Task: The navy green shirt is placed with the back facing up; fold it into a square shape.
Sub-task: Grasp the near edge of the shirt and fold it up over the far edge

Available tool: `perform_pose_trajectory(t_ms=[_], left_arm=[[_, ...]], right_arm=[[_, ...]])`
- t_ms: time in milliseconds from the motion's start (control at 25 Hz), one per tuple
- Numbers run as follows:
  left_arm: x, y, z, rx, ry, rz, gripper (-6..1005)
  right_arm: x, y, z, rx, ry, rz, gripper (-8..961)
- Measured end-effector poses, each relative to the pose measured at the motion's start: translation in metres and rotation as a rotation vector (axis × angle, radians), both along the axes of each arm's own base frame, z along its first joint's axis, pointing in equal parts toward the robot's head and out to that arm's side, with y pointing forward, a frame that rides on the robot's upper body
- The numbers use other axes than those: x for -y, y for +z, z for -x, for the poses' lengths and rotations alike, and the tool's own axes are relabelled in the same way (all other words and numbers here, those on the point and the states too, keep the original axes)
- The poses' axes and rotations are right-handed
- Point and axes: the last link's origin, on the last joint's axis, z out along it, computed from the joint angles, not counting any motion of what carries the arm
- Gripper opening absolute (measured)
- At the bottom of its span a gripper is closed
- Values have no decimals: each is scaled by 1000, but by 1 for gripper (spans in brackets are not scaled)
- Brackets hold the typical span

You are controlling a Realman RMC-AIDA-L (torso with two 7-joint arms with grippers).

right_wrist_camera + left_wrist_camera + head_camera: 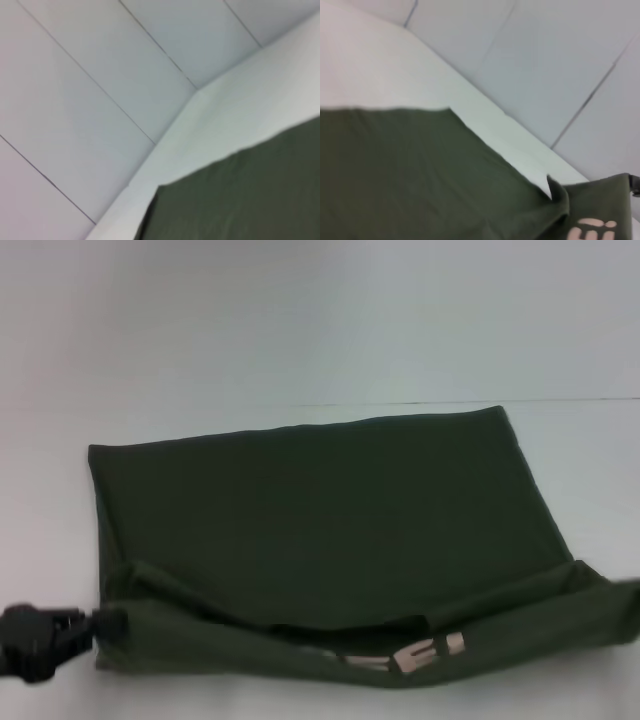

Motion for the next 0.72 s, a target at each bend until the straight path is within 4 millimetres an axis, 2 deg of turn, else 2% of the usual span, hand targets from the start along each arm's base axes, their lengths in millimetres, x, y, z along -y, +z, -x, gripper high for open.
perform_pose_trajectory(t_ms=[360,400,440,640,720], left_arm=[[-57,21,-15,-47,19,-137,1],[-62,22,-17,-51,24,-147,1],[-70,23,-20,-58,27,-160,1],[-105,26,-34,-96,39,-240,0],[-112,27,-37,-105,41,-259,0]], right_arm=[[-82,9,36,31,54,-24,87],[-99,12,42,50,47,-39,88],[-99,12,42,50,47,-39,89],[-133,13,52,102,1,-73,93],[-144,9,53,127,-29,-82,94]])
